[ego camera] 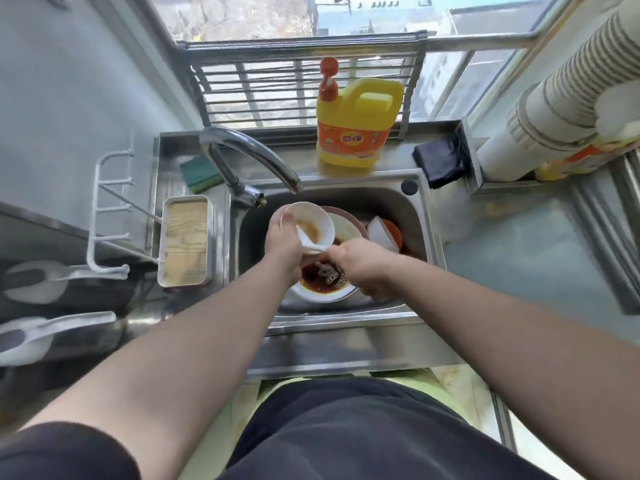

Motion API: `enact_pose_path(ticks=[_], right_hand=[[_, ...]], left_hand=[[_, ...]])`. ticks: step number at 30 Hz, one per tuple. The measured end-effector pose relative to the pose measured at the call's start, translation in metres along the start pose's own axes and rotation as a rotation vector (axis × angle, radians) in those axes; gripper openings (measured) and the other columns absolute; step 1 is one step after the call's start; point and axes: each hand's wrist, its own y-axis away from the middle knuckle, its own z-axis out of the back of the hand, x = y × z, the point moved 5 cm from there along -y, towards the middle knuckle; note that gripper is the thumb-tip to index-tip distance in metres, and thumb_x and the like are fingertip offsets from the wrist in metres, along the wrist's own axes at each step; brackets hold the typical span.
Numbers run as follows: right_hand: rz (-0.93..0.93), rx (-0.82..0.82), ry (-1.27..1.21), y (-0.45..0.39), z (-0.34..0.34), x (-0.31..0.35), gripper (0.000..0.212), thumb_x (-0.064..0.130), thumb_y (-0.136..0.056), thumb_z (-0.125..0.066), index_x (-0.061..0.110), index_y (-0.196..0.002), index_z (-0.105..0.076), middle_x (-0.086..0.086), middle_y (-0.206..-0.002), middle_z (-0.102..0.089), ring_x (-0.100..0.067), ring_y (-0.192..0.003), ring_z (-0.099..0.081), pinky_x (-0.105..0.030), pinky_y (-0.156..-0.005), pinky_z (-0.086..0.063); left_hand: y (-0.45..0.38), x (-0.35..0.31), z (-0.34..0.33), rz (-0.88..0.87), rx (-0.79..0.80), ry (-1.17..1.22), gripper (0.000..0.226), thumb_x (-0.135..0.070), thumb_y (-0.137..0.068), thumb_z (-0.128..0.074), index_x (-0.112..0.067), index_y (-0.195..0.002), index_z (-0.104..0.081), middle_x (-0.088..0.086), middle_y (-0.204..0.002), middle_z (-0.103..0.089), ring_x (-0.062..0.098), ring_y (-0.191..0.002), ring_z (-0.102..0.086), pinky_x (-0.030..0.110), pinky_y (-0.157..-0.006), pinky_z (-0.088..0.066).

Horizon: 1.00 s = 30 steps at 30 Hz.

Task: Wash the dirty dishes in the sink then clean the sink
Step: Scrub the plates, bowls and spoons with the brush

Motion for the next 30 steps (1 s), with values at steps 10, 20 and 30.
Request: enact_pose_path(ticks=[10,20,30], right_hand=[[0.143,-0.084,0.089,0.019,-0.002,-0.017,0.029,0.053,-0.109,-0.036,0.043,-0.125,-0.058,0.002,-0.101,-0.07,-0.026,-0.094,-0.065,-0.046,-0.085,-0.055],[0.023,-0.099,0.045,0.035,-0.007,-0.01,0.036,0.048,-0.107,-0.032,0.028,-0.089,-0.056,0.0,-0.084,-0.065,-0.027,-0.082,-0.062,-0.044,-0.073,-0.053],[0.029,-0.199,0.306,0.046,0.011,-0.01,0.033,0.056,-0.108,-0.027,0.037,-0.096,-0.052,0.004,-0.082,-0.062,-0.018,-0.072,-0.057,-0.036,-0.054,-0.043]], left_hand=[[0.006,-0.002,0.006,0.038,0.067,-0.029,0.022,-0.052,-0.109,-0.044,-0.047,-0.114,-0.065,0.0,-0.122,-0.061,0.036,-0.103,-0.065,0.05,-0.06,-0.063],[0.016,0.005,0.005,0.044,0.128,-0.056,0.027,-0.059,-0.107,-0.043,-0.044,-0.112,-0.065,0.005,-0.127,-0.062,0.037,-0.109,-0.066,0.051,-0.06,-0.063],[0.02,0.002,0.007,-0.025,0.207,-0.211,0.043,-0.064,-0.103,-0.043,-0.035,-0.127,-0.065,0.006,-0.124,-0.069,0.038,-0.118,-0.067,0.063,-0.093,-0.059]])
